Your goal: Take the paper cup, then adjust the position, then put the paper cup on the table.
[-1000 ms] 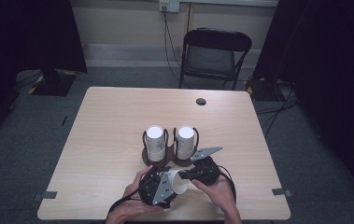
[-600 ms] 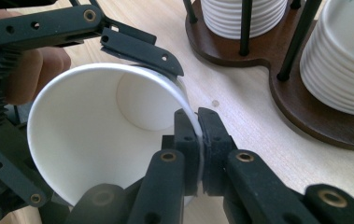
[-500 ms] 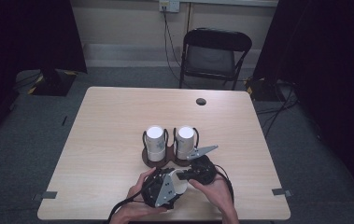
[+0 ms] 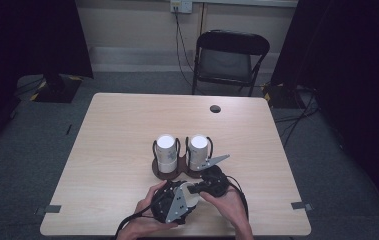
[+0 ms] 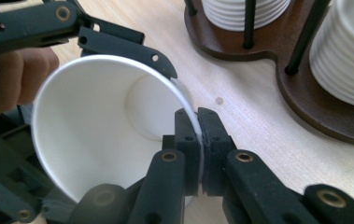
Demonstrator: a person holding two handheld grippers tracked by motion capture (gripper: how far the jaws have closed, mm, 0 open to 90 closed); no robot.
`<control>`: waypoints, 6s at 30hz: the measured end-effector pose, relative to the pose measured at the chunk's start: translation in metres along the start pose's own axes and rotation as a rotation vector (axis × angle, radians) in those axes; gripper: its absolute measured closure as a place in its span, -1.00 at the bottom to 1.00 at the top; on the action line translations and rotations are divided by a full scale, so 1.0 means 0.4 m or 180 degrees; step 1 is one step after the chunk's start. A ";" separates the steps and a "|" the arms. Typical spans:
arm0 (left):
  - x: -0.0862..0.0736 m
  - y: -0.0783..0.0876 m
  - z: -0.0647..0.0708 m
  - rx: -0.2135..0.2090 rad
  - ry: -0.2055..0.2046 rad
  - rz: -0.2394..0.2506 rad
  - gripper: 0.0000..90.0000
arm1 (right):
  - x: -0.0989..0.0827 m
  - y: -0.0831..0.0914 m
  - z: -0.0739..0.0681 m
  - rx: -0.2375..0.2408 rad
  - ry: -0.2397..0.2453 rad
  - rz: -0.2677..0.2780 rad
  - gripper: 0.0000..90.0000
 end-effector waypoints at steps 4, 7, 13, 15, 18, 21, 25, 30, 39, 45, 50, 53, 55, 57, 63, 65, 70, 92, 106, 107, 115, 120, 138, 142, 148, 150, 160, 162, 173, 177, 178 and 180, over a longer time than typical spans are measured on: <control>0.000 0.001 -0.004 -0.0007 -0.0038 -0.0029 -0.46 | 0.002 0.001 -0.001 -0.0017 0.0018 -0.0063 0.95; 0.000 0.001 -0.006 0.0016 -0.0031 -0.0018 -0.43 | 0.003 0.003 0.000 -0.0026 0.0016 -0.0040 0.95; -0.001 0.003 -0.010 0.0014 0.0146 0.0079 -0.40 | 0.005 0.007 -0.001 -0.0047 0.0002 0.0033 0.91; -0.002 0.005 -0.015 0.0049 0.0234 0.0101 -0.40 | 0.005 0.009 -0.001 -0.0057 0.0005 0.0062 0.86; -0.008 0.009 -0.023 0.0009 0.0399 0.0099 -0.40 | 0.003 0.008 -0.002 -0.0051 -0.0013 0.0120 0.82; -0.010 0.011 -0.026 -0.0004 0.0480 0.0113 -0.39 | 0.002 0.008 -0.003 -0.0053 -0.0002 0.0149 0.78; -0.012 0.015 -0.033 -0.0017 0.0618 0.0206 -0.39 | 0.005 0.017 -0.007 -0.0083 -0.0013 0.0227 0.69; -0.017 0.017 -0.039 0.0000 0.0700 0.0221 -0.38 | 0.005 0.021 -0.007 -0.0130 0.0010 0.0303 0.59; -0.024 0.028 -0.059 0.0052 0.0880 0.0261 -0.38 | 0.011 0.034 -0.004 -0.0148 0.0072 0.0657 0.49; -0.030 0.037 -0.067 0.0068 0.0982 0.0303 -0.38 | 0.013 0.047 -0.007 -0.0154 0.0092 0.0807 0.45; -0.032 0.049 -0.071 0.0077 0.1054 0.0344 -0.38 | 0.017 0.053 -0.002 -0.0170 0.0087 0.0888 0.42; -0.035 0.056 -0.075 0.0073 0.1120 0.0391 -0.37 | 0.019 0.060 -0.005 -0.0151 0.0116 0.0978 0.41; -0.035 0.058 -0.075 0.0073 0.1144 0.0413 -0.37 | 0.020 0.062 -0.008 -0.0148 0.0137 0.1034 0.41; -0.036 0.061 -0.079 0.0102 0.1131 0.0388 -0.37 | 0.020 0.064 -0.010 -0.0177 0.0157 0.1072 0.40; -0.041 0.080 -0.097 0.0167 0.1275 0.0482 -0.37 | 0.016 0.072 -0.008 -0.0231 0.0186 0.1176 0.35; -0.044 0.087 -0.103 0.0180 0.1316 0.0499 -0.37 | 0.014 0.076 -0.008 -0.0251 0.0185 0.1211 0.35; -0.049 0.102 -0.114 0.0196 0.1403 0.0540 -0.37 | 0.003 0.083 -0.001 -0.0297 0.0168 0.1263 0.34; -0.091 0.167 -0.197 0.0453 0.1725 0.0700 -0.37 | -0.113 0.135 0.091 -0.1020 -0.0086 0.1670 0.01; -0.122 0.207 -0.294 0.0902 0.1974 0.0850 -0.37 | -0.181 0.139 0.149 -0.1370 -0.0208 0.1774 -0.19; -0.121 0.205 -0.301 0.0926 0.1993 0.0836 -0.37 | -0.184 0.137 0.150 -0.1394 -0.0198 0.1751 -0.21; -0.122 0.187 -0.350 0.1028 0.2021 0.0852 -0.37 | -0.200 0.126 0.167 -0.1557 -0.0234 0.1832 -0.21; -0.139 0.162 -0.389 0.1030 0.2084 0.0789 -0.37 | -0.205 0.126 0.167 -0.1590 -0.0205 0.1903 -0.21; -0.186 0.096 -0.501 0.1189 0.2281 0.0677 -0.38 | -0.208 0.130 0.168 -0.1532 -0.0229 0.1972 -0.20; -0.198 0.074 -0.526 0.1225 0.2300 0.0563 -0.40 | -0.208 0.130 0.167 -0.1537 -0.0215 0.1975 -0.19; -0.214 0.045 -0.538 0.1243 0.2220 0.0430 -0.41 | -0.208 0.130 0.163 -0.1534 -0.0190 0.1971 -0.19; -0.222 0.038 -0.546 0.1238 0.2261 0.0431 -0.42 | -0.208 0.130 0.164 -0.1528 -0.0186 0.1966 -0.19; -0.272 0.002 -0.559 0.1187 0.2444 0.0265 -0.46 | -0.209 0.130 0.166 -0.1488 -0.0222 0.1979 -0.19; -0.275 -0.005 -0.557 0.1168 0.2456 0.0236 -0.47 | -0.210 0.131 0.165 -0.1484 -0.0234 0.1981 -0.19; -0.296 -0.013 -0.546 0.1153 0.2495 0.0100 -0.61 | -0.210 0.131 0.164 -0.1470 -0.0210 0.1969 -0.18; -0.298 -0.008 -0.542 0.1162 0.2509 0.0108 -0.65 | -0.210 0.131 0.165 -0.1474 -0.0205 0.1969 -0.19; -0.297 -0.007 -0.539 0.1168 0.2501 0.0101 -0.65 | -0.210 0.131 0.165 -0.1476 -0.0205 0.1972 -0.19; -0.296 -0.004 -0.534 0.1144 0.2509 0.0108 -0.65 | -0.210 0.131 0.165 -0.1474 -0.0209 0.1972 -0.19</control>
Point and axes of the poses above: each handheld gripper's, and its own axes: y roughly backward along the jaws, x roughly out of its top, z roughly to its right, the point moved 5 cm from there along -y, roughly forward along the jaws, and after that the axes turned 5 degrees about y, right-handed, at the moved point
